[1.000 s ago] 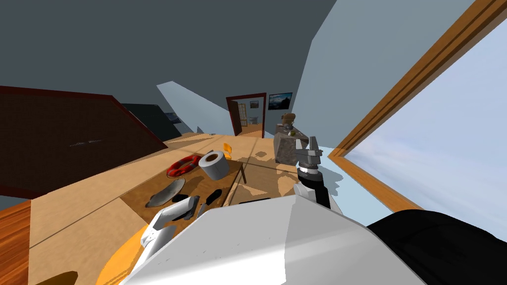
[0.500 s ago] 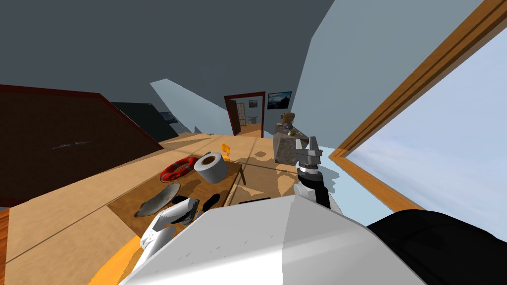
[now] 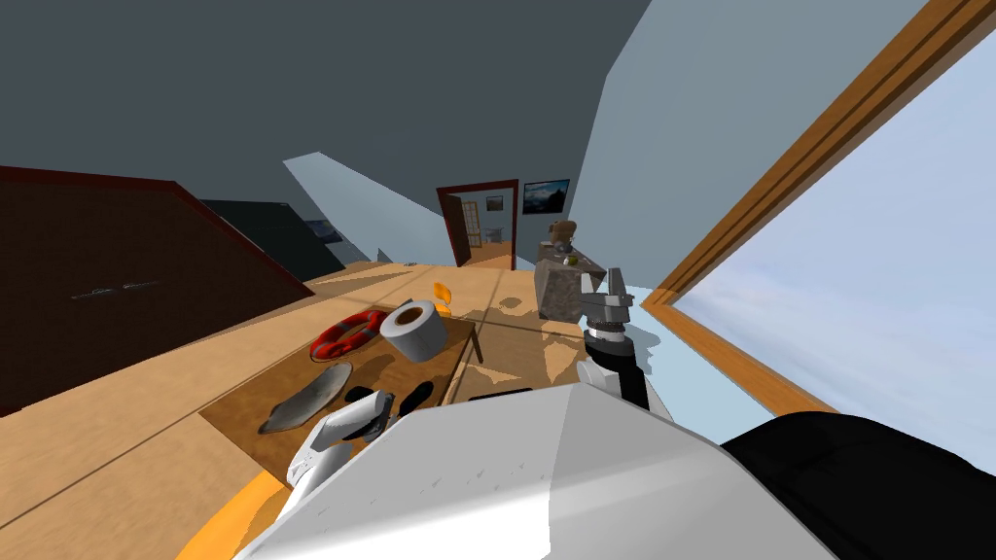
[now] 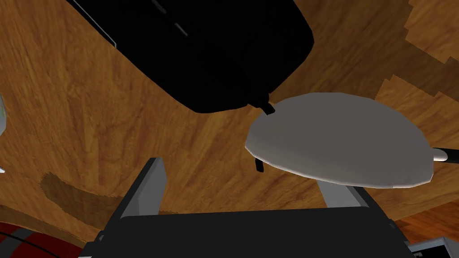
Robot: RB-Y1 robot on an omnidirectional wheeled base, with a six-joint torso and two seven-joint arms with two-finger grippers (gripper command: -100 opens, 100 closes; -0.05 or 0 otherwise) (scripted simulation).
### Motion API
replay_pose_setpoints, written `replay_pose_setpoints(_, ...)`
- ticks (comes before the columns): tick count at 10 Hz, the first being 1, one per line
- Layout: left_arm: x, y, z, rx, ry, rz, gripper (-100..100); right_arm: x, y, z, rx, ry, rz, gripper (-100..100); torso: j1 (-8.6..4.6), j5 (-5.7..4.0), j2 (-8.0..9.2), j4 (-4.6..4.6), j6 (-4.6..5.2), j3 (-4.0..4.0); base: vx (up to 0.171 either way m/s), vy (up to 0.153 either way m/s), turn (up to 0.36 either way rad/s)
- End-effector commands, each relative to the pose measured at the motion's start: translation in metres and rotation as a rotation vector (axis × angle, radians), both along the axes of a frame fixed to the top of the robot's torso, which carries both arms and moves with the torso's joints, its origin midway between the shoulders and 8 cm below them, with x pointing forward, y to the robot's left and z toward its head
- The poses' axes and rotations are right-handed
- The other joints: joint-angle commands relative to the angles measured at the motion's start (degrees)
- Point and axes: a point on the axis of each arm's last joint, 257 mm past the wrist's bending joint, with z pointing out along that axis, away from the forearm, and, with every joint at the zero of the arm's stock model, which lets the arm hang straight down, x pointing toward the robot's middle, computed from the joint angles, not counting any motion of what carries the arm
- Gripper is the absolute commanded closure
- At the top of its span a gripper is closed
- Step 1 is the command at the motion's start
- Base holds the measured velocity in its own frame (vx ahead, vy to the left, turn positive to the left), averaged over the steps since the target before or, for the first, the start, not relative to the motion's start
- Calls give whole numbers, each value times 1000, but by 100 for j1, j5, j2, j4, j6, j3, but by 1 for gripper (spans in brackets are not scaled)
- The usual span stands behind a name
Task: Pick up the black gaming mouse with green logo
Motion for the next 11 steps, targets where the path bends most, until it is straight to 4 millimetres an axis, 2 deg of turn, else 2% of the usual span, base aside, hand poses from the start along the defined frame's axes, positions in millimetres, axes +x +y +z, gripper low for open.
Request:
replay_pose_setpoints(1,0,0,0,0,0,0,100,0,0,0,0,0,0,0,0,0,0,0,0,0,0,0,0)
replay_pose_setpoints(5,0,0,0,0,1,0,100,0,0,0,0,0,0,0,-11,-4,-4,-1,1,-2,-1,1,1)
replay_pose_setpoints(6,0,0,0,0,1,0,0,0,0,0,0,0,0,0,-12,-5,-3,0,1,-2,0,0,0)
replay_pose_setpoints(7,1,1,7,0,1,-6,100,0,0,0,0,0,0,0,-13,-5,-3,0,1,-1,6,-18,57)
replay_pose_setpoints(11,2,3,21,-1,3,-21,100,0,0,0,0,0,0,0,-32,-13,-3,2,1,0,11,-30,39)
